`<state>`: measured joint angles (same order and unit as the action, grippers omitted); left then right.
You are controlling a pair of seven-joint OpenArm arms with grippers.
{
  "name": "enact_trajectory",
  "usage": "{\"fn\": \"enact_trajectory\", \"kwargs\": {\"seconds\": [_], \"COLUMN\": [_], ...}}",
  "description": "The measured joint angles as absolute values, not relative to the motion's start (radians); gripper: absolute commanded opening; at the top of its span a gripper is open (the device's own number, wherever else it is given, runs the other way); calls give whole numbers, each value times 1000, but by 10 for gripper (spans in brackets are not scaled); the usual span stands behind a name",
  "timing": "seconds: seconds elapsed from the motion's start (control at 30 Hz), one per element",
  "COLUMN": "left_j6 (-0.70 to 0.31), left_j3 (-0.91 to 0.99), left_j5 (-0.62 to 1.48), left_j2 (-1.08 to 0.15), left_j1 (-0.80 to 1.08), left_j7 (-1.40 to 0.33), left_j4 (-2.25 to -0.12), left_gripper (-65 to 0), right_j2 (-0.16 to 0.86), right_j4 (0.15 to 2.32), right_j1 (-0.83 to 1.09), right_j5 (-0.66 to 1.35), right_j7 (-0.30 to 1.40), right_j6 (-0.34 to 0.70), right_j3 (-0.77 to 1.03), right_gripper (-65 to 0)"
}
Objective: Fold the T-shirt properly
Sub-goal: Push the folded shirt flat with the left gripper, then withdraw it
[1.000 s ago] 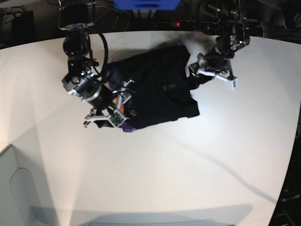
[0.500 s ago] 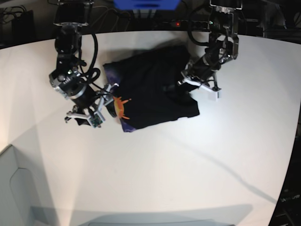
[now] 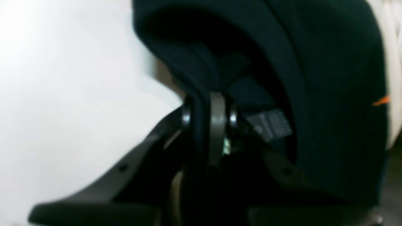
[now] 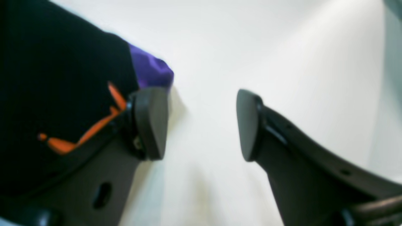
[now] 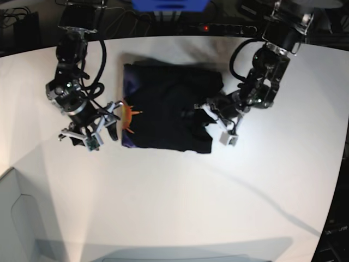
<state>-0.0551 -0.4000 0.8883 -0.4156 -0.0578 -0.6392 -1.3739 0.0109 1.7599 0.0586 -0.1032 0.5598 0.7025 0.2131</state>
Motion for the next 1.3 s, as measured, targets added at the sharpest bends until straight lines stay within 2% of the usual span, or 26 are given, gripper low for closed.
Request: {"fn": "enact_trajectory", "kwargs": {"seconds": [0.13, 0.3, 0.43, 0.6, 0.63, 0.8, 0.93, 1.1, 1.17, 1.23, 1.3], "left_j6": [-52, -34, -13, -2, -19, -268, -285, -277, -277, -289, -296], "left_j3": [-661, -974, -1112, -1163, -1164, -1164, -1167, -1164, -1161, -1139, -1070], "left_j5": [883, 808, 612, 338, 285, 80, -22, -92, -108, -102, -94], "left_j2": [-457, -432, -311, -158, -128, -20, 34, 47, 47, 41, 32], "left_j1": [-267, -514, -622, -648, -647, -638, -609, -610, -613, -611, -598], "left_j7": [-636, -645, -654, -664, -671, -681, -682, -693, -697, -707, -704], "left_j4": [-1306, -1249, -1185, -1106, -1093, -1077, -1077, -1081, -1095, -1140, -1208], "left_gripper": [-650, -650, -650, -650, -650, -645, -560, -335, -270, -230, -227], "right_j2": [10, 5, 3, -19, -20, -56, -83, -88, -92, -94, -98], "right_j4": [1760, 1792, 1832, 1874, 1874, 1887, 1890, 1891, 1891, 1891, 1892], "right_j1": [59, 63, 67, 102, 109, 138, 145, 148, 148, 148, 148], "right_j5": [-103, -107, -104, -101, -106, -100, -103, -104, -104, -104, -104], "right_j7": [554, 563, 562, 561, 572, 557, 563, 563, 563, 563, 564], "right_j6": [702, 702, 703, 703, 703, 703, 703, 703, 703, 702, 703], "right_j3": [263, 360, 430, 542, 556, 622, 662, 669, 669, 669, 669], "right_gripper": [-298, -298, -298, -298, -298, -298, -298, -298, -298, -298, -298]}}
